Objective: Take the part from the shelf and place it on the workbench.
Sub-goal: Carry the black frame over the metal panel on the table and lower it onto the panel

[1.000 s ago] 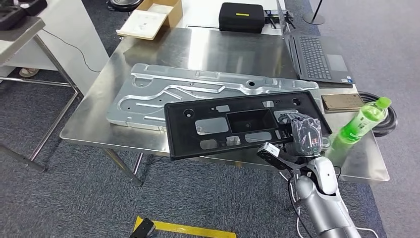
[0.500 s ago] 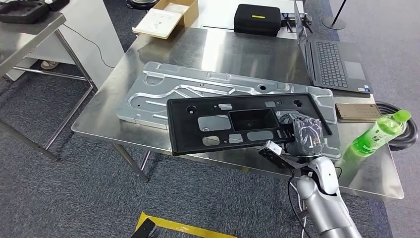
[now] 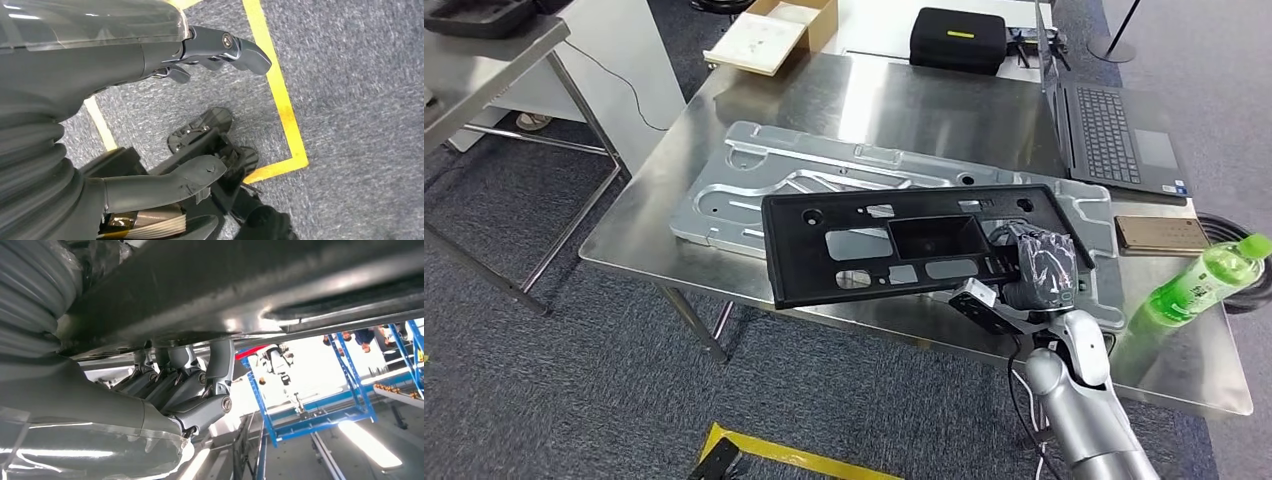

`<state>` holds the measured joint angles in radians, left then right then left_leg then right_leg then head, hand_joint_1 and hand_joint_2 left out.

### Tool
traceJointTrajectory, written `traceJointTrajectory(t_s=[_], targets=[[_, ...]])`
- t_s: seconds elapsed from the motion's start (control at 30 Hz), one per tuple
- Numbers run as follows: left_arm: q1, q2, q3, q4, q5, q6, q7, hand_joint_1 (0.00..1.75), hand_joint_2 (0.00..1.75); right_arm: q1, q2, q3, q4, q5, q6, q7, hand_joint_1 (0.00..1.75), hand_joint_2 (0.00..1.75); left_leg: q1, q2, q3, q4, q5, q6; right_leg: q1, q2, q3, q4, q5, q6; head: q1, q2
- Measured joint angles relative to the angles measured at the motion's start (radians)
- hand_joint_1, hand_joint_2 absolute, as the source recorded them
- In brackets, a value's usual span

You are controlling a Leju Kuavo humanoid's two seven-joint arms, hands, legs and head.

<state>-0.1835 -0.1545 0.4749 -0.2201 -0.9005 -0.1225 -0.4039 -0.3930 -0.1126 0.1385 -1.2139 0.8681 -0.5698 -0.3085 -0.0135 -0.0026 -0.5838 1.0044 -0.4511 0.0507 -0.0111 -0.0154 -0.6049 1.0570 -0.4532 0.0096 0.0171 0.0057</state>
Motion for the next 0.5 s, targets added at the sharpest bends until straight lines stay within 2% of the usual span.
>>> traceJointTrajectory(t_s=[0.07, 0.17, 0.2, 0.23, 0.27, 0.3, 0.33, 0.37, 0.4, 0.5], targets=[[0.000, -0.001, -0.001, 0.000, 0.000, -0.001, 0.000, 0.00, 1.75, -0.001, 0.001, 0.000, 0.001, -0.001, 0.000, 0.000, 1.75, 1.75, 0.004, -0.002, 0.018, -0.009, 0.004, 0.007, -0.002, 0.005, -0.024, 0.050, -0.029, 0.008, 0.000, 0.000], [-0.001, -0.004, -0.002, 0.000, 0.000, -0.002, -0.001, 0.00, 1.75, -0.001, 0.000, 0.000, 0.003, -0.003, 0.000, 0.000, 1.75, 1.75, 0.005, -0.004, 0.025, -0.009, -0.003, 0.011, -0.004, 0.011, -0.118, 0.210, -0.102, 0.017, 0.000, 0.000], [0.001, -0.004, -0.002, 0.000, 0.000, -0.002, -0.001, 0.00, 1.75, 0.001, 0.000, 0.000, 0.005, -0.003, 0.000, 0.000, 1.75, 1.75, 0.005, -0.005, 0.029, -0.008, -0.007, 0.011, -0.005, 0.012, -0.140, 0.238, -0.104, 0.018, 0.000, 0.000], [0.002, -0.004, -0.002, 0.000, 0.000, -0.002, 0.000, 0.00, 1.75, 0.002, 0.000, 0.000, 0.006, -0.003, 0.000, 0.000, 1.75, 1.75, 0.006, -0.007, 0.033, -0.006, -0.013, 0.009, -0.007, 0.012, -0.146, 0.231, -0.086, 0.019, 0.000, 0.000], [0.003, -0.005, -0.002, 0.000, 0.000, -0.003, 0.000, 0.00, 1.75, 0.002, 0.000, 0.000, 0.007, -0.003, 0.000, 0.000, 1.75, 1.75, 0.006, -0.008, 0.039, -0.003, -0.019, 0.006, -0.008, 0.012, -0.134, 0.187, -0.049, 0.019, 0.000, 0.000], [0.004, -0.005, -0.002, 0.000, 0.000, -0.003, -0.001, 0.00, 1.75, 0.002, 0.000, 0.000, 0.008, -0.003, 0.000, 0.001, 1.75, 1.75, 0.007, -0.010, 0.045, 0.000, -0.027, 0.003, -0.010, 0.012, -0.110, 0.122, -0.006, 0.020, 0.000, 0.000], [0.003, -0.006, -0.002, 0.000, 0.000, -0.003, -0.001, 0.00, 1.75, 0.001, 0.000, 0.000, 0.008, -0.003, 0.000, 0.001, 1.75, 1.75, 0.007, -0.011, 0.050, 0.004, -0.034, -0.002, -0.010, 0.013, -0.087, 0.064, 0.020, 0.019, 0.000, 0.000], [0.002, -0.006, -0.003, 0.000, 0.000, -0.003, -0.001, 0.00, 1.75, 0.000, 0.000, 0.000, 0.008, -0.003, 0.000, 0.001, 1.75, 1.75, 0.007, -0.012, 0.051, 0.008, -0.041, -0.007, -0.007, 0.014, -0.070, 0.021, 0.034, 0.015, 0.000, 0.000], [0.001, -0.006, -0.003, 0.000, 0.000, -0.003, -0.001, 0.00, 1.75, 0.000, 0.000, -0.001, 0.009, -0.003, 0.000, 0.001, 1.75, 1.75, 0.007, -0.012, 0.051, 0.011, -0.046, -0.013, -0.005, 0.015, -0.064, 0.002, 0.036, 0.008, 0.000, 0.000], [0.002, -0.006, -0.003, 0.000, 0.000, -0.003, -0.001, 0.00, 1.75, 0.001, 0.000, -0.001, 0.010, -0.002, 0.000, 0.002, 1.75, 1.75, 0.007, -0.013, 0.052, 0.022, -0.056, -0.029, -0.001, 0.015, -0.054, -0.006, 0.032, -0.017, 0.000, 0.000]])
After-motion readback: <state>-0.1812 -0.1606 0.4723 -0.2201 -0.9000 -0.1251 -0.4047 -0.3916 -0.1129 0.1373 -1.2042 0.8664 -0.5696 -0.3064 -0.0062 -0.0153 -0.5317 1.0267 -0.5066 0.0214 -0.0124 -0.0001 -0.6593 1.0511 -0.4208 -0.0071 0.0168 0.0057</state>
